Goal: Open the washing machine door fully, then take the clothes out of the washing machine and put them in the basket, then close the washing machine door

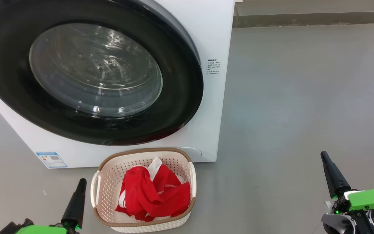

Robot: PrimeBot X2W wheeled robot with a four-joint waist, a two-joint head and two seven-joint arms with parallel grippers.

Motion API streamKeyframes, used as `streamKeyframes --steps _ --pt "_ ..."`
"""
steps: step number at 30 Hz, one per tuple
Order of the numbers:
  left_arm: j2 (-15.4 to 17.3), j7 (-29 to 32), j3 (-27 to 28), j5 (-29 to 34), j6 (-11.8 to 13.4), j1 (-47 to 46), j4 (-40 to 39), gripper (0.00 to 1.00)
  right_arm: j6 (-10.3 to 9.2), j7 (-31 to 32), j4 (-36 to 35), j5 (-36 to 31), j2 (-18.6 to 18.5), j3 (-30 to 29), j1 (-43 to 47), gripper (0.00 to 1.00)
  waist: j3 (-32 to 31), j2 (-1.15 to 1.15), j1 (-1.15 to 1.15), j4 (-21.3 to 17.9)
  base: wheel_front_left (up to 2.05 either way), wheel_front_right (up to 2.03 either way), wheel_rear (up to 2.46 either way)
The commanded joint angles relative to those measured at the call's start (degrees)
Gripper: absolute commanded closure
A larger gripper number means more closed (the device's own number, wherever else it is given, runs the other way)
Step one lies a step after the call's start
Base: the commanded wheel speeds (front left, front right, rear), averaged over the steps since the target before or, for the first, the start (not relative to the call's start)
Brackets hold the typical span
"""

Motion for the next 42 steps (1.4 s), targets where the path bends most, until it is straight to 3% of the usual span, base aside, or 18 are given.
streamKeyframes --steps 1,42 --pt "0.5 0.4 2.1 -0.4 -0.4 -2.2 -1.3 1.00 -0.03 0.3 -1.7 0.4 -0.3 0.7 -2.4 1.00 0.0 0.00 0.00 0.0 0.00 0.00 0.00" --pt "0.5 0.4 2.1 -0.4 -0.4 -2.2 -1.3 1.00 -0.03 0.3 -1.7 0.4 -0.2 0.7 -2.4 1.00 0.0 0.00 0.00 0.0 0.00 0.00 0.00"
